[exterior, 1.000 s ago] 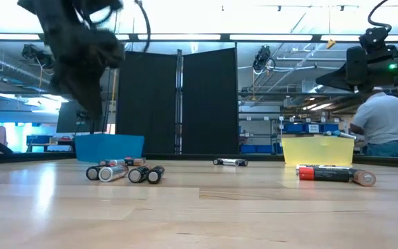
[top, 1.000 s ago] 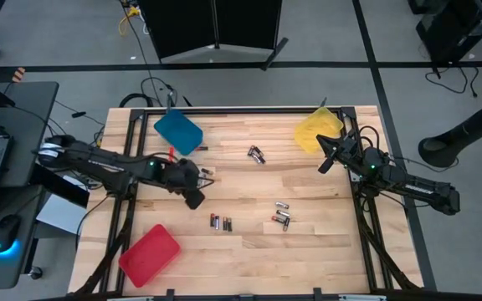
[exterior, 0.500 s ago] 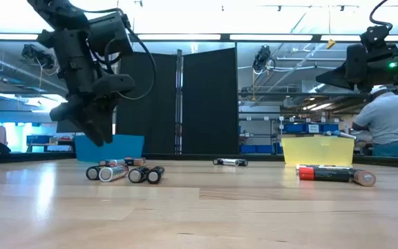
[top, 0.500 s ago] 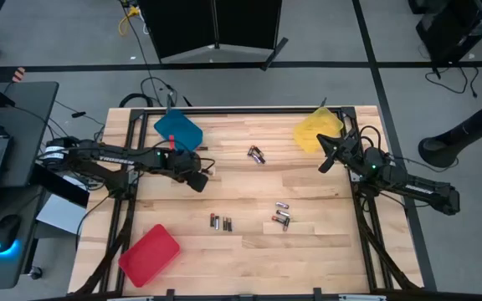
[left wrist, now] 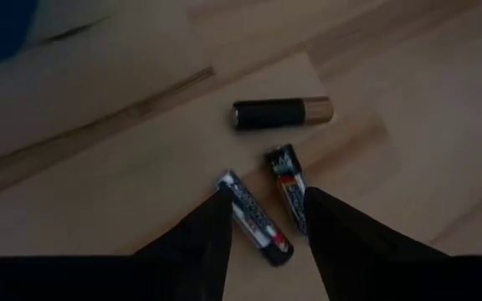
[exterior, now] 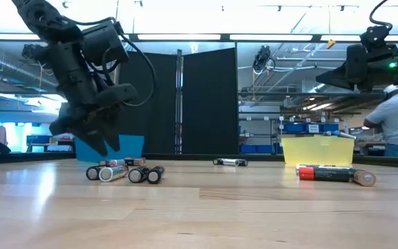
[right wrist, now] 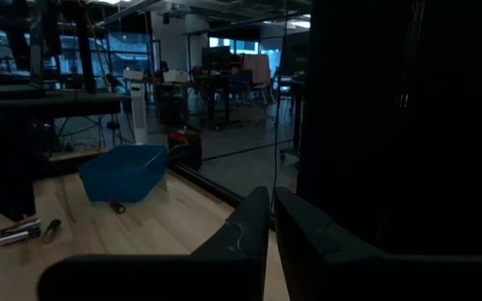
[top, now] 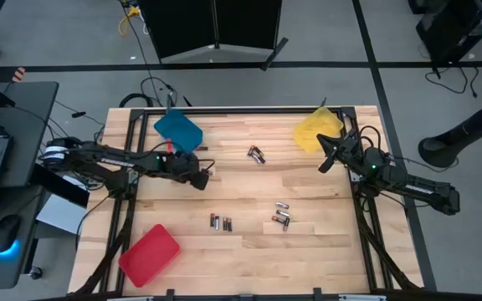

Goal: Sort batteries
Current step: Put the black silver battery into the red bin

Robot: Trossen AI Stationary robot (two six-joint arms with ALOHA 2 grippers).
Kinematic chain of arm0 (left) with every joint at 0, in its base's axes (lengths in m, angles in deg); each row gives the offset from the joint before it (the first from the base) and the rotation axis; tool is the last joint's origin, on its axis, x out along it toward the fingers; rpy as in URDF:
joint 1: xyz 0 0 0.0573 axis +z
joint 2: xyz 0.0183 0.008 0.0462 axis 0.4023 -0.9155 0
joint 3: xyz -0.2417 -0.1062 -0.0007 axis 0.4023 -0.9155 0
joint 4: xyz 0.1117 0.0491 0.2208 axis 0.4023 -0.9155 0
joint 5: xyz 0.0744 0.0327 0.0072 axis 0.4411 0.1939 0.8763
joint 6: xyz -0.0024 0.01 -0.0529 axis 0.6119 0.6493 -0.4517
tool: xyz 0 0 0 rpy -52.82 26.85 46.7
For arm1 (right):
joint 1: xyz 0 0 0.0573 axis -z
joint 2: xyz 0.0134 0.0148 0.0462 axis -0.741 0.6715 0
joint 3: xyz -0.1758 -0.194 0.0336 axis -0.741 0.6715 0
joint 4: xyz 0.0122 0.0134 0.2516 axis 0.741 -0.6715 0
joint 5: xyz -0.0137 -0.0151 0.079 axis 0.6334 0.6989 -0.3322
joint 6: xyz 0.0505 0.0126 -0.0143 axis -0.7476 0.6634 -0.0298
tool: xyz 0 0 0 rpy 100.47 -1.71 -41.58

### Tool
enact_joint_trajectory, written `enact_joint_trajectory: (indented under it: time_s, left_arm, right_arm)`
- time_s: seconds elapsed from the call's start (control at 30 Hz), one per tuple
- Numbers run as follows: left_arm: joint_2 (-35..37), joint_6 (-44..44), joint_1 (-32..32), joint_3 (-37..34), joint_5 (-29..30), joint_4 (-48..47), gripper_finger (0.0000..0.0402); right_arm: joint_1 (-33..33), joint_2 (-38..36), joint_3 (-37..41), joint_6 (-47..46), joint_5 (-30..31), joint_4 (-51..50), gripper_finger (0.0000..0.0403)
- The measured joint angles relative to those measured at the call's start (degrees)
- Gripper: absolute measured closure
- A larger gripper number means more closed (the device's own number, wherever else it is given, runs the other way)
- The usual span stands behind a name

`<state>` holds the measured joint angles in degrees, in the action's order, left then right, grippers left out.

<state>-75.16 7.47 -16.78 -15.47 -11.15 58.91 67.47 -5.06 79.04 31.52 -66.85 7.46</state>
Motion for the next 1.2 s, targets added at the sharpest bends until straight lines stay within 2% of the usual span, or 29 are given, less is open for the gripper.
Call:
enact_joint_trajectory:
  time_s: [0.5, 0.63, 0.8, 0.9, 1.1, 1.2]
  left_arm:
    - [-5.94, 2.24, 0.47, 0.14, -0.09, -0.5, 0.0247]
    - [-5.66, 3.72, -0.19, 0.16, -0.15, -3.78, 0.0281]
    - [-5.63, 4.93, -1.06, 0.16, 0.12, -4.86, 0.0353]
    - [-5.61, 5.27, -1.76, 0.41, 0.08, -5.48, 0.0358]
    - [-4.72, 8.3, -4.59, 7.29, -2.0, -17.91, 0.0358]
    - [-3.45, 9.2, -8.07, 13.73, 0.0, -23.36, 0.0358]
  right_arm:
    - [0.01, 0.0, 0.0, 0.01, 0.0, 0.0, 0.0366]
    - [0.0, 0.0, 0.0, 0.0, 0.0, -0.01, 0.0368]
    - [0.01, 0.0, 0.0, 0.01, 0.0, -0.02, 0.0367]
    - [0.0, 0.0, 0.0, 0.0, 0.0, -0.02, 0.0367]
    - [0.0, 0.0, 0.0, 0.0, 0.0, -0.02, 0.0368]
    - [0.01, 0.0, 0.0, -0.01, 0.0, -0.02, 0.0366]
